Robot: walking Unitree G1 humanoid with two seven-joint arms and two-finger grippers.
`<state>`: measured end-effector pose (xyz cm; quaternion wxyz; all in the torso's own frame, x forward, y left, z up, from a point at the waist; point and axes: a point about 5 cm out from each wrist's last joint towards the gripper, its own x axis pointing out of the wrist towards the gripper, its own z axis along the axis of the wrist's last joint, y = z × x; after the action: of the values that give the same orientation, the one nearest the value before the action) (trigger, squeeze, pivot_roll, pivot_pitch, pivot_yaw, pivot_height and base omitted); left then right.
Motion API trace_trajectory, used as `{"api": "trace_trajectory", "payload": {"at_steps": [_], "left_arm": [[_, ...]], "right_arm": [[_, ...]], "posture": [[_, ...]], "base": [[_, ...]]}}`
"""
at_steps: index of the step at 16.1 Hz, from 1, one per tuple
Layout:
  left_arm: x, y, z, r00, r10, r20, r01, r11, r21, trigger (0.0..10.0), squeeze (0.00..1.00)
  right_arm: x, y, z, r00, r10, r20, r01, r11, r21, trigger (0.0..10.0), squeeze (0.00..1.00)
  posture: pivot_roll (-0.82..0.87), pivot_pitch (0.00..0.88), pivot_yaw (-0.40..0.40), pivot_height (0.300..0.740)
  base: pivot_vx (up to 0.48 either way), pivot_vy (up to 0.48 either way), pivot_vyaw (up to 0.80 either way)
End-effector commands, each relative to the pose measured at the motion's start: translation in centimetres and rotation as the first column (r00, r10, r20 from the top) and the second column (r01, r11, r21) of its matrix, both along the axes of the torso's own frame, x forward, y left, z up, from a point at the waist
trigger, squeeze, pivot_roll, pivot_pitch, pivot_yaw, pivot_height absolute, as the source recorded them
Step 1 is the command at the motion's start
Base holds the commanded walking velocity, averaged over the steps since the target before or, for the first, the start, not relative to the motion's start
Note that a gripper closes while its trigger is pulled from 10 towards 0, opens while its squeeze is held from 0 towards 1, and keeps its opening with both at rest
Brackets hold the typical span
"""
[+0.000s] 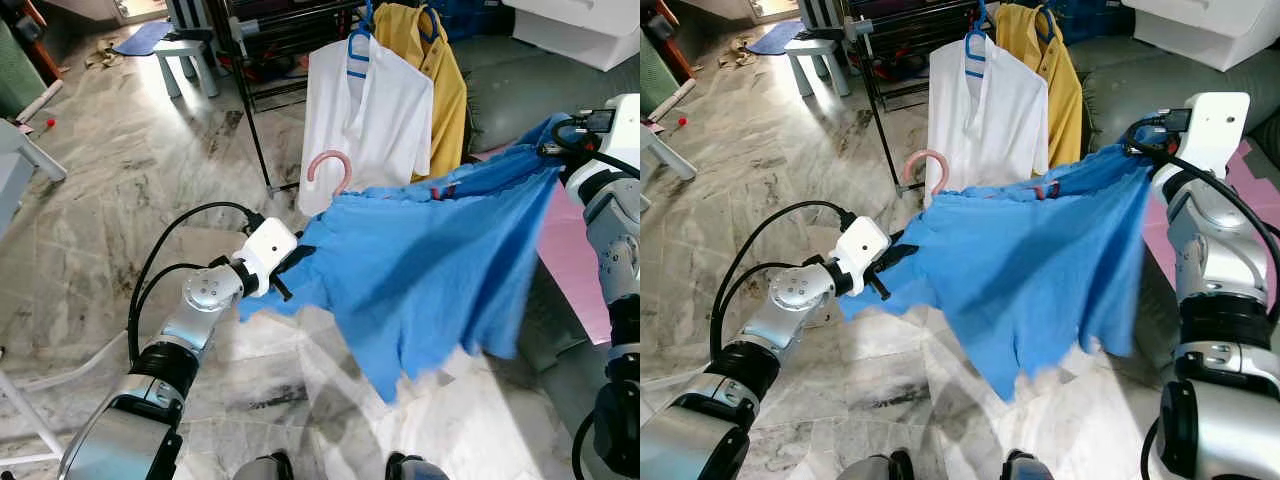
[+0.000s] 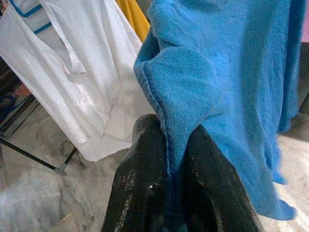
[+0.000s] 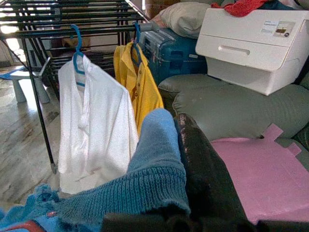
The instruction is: Hang hanger
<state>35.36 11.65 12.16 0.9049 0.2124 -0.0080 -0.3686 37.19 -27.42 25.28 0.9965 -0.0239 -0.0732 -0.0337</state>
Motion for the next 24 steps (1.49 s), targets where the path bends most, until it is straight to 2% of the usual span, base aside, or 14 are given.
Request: {"api": "trace_trajectory", "payload": {"at_steps": [1, 24], "left_arm": [[0.15, 0.88, -0.05, 0.999, 0.031, -0.006, -0.031, 0.999, 0.008, 0.0, 0.0], [0.29, 0.62, -0.18, 0.998, 0.06, -0.005, -0.06, 0.998, 0.003, 0.0, 0.0]], "right_arm": [[-0.14, 0.1, 0.32, 1.0, 0.01, 0.012, -0.01, 1.0, -0.005, 0.0, 0.0], [-0.22, 0.63, 0.24, 1.0, 0.023, 0.012, -0.023, 1.0, -0.006, 0.0, 0.0]], "posture": [[-0.12, 0.138, 0.07, 0.74], [-0.12, 0.138, 0.07, 0.74]], "base": [[0.0, 0.0, 0.0], [0.0, 0.0, 0.0]]}}
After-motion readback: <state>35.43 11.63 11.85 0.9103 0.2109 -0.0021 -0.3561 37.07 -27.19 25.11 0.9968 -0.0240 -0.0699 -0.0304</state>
